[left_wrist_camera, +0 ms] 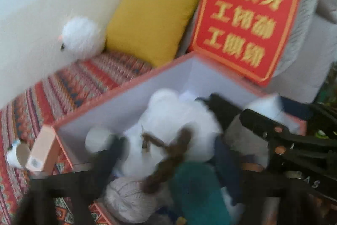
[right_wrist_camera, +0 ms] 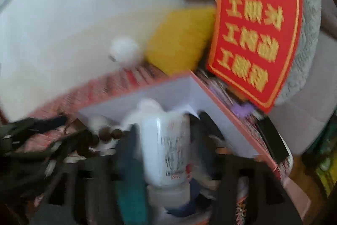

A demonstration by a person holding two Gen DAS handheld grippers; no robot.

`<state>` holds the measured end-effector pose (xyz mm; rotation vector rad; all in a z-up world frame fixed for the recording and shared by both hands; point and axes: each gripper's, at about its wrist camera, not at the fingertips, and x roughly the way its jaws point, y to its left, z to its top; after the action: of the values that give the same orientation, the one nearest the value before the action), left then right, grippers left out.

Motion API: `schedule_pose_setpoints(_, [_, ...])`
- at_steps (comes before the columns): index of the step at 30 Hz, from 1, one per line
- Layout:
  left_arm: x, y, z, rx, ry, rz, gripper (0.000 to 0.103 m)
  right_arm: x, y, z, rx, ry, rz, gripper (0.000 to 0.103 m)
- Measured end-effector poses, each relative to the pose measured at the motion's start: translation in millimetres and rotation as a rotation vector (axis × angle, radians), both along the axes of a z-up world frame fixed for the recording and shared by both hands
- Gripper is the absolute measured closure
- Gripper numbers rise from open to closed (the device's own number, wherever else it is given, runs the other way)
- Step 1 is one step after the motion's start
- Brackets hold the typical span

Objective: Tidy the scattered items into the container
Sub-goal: 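Carry bracelet and white bottle into the pink box and release both, then move both open tools back to the bed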

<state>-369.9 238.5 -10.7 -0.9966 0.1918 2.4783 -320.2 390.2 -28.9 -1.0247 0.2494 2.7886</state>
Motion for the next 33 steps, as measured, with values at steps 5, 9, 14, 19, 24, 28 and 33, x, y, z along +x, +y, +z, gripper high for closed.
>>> schedule_pose_setpoints(5, [9.3, -23.4, -7.4, -0.015, 0.037, 0.051, 0.015, 4.3, -6.2, -14.1, -0.031, -0.016, -0.021, 0.011])
schedule_pose_setpoints(9, [27.9, -55.4, 11.3, 0.019, 0.057, 0.09, 0.013, 25.1, -29.8, 1.7, -0.028, 0.006, 0.01, 0.011])
schedule_pose_setpoints(14, [62.6, -108.8, 35.1, 0.038, 0.106, 0.16, 0.008, 55.1, -75.4, 39.5, -0.004, 0.09, 0.074, 0.006])
schedule_pose_setpoints(19, [95.6, -181.6, 41.0, 0.017, 0.127, 0.266, 0.007, 73.0, -143.0, 69.2, -0.002, 0.148, 0.18, 0.003])
schedule_pose_setpoints(24, [114.0, -265.8, 24.0, -0.016, 0.112, 0.4, 0.006, 73.8, -221.7, 70.3, -0.038, 0.14, 0.311, 0.002])
schedule_pose_setpoints(28, [112.0, -327.6, -6.0, -0.036, 0.058, 0.495, 0.006, 64.1, -287.9, 55.7, -0.016, 0.106, 0.414, 0.002])
schedule_pose_setpoints(33, [90.3, -394.0, -52.4, -0.02, -0.041, 0.601, 0.006, 22.1, -350.9, 16.5, 0.006, 0.011, 0.466, 0.003])
